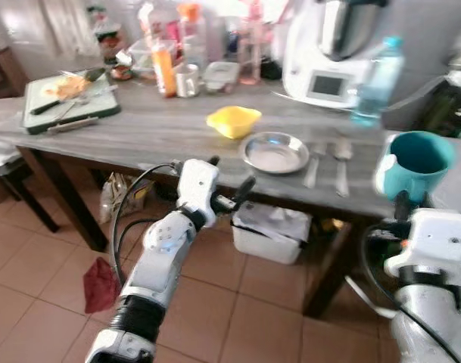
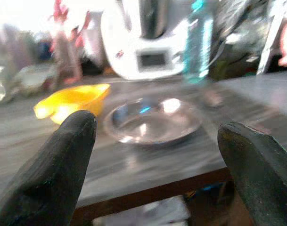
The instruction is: Setting the table
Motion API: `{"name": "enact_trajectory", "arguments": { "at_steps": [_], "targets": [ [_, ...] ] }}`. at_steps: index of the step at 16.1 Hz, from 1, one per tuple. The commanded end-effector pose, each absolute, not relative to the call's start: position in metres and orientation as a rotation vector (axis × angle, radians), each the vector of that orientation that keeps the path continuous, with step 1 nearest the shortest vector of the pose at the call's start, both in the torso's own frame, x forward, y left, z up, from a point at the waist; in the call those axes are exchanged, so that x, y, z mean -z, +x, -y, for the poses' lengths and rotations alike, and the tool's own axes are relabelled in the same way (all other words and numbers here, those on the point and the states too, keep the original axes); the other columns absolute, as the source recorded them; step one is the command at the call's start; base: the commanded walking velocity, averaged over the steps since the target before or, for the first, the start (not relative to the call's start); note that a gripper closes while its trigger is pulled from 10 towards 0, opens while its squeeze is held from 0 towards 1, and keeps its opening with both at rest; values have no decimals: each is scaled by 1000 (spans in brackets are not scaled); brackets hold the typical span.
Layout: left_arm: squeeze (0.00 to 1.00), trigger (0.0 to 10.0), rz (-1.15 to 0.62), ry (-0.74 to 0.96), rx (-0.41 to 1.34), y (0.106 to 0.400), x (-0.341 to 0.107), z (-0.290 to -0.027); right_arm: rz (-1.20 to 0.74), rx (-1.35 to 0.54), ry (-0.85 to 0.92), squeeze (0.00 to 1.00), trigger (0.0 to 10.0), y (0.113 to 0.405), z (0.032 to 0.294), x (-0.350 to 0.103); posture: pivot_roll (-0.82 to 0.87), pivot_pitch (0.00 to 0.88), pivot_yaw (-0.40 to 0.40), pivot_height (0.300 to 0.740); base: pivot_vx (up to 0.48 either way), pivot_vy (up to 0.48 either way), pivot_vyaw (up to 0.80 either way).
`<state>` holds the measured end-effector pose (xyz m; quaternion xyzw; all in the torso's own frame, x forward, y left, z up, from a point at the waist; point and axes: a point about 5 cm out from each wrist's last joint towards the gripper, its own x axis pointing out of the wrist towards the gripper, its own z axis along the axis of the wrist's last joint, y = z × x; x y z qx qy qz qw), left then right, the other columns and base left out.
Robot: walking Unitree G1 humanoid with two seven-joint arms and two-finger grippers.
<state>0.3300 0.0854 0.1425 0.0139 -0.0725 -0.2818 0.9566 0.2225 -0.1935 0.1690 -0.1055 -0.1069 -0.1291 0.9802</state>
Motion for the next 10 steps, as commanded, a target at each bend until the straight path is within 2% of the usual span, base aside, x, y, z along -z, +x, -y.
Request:
{"name": "enact_trajectory", "arguments": {
  "at_steps": [1, 10],
  "targets": [
    [0, 10000, 161, 31, 574, 331, -146, -82, 243, 272, -236, 0, 10000, 222, 197, -175, -5, 69, 5, 740, 472, 0, 0],
    [0, 10000, 179, 29, 567, 333, -154, -82, 304, 253, -282, 0, 10000, 223, 193, -191, -7, 69, 10, 740, 472, 0, 0]
  ]
}}
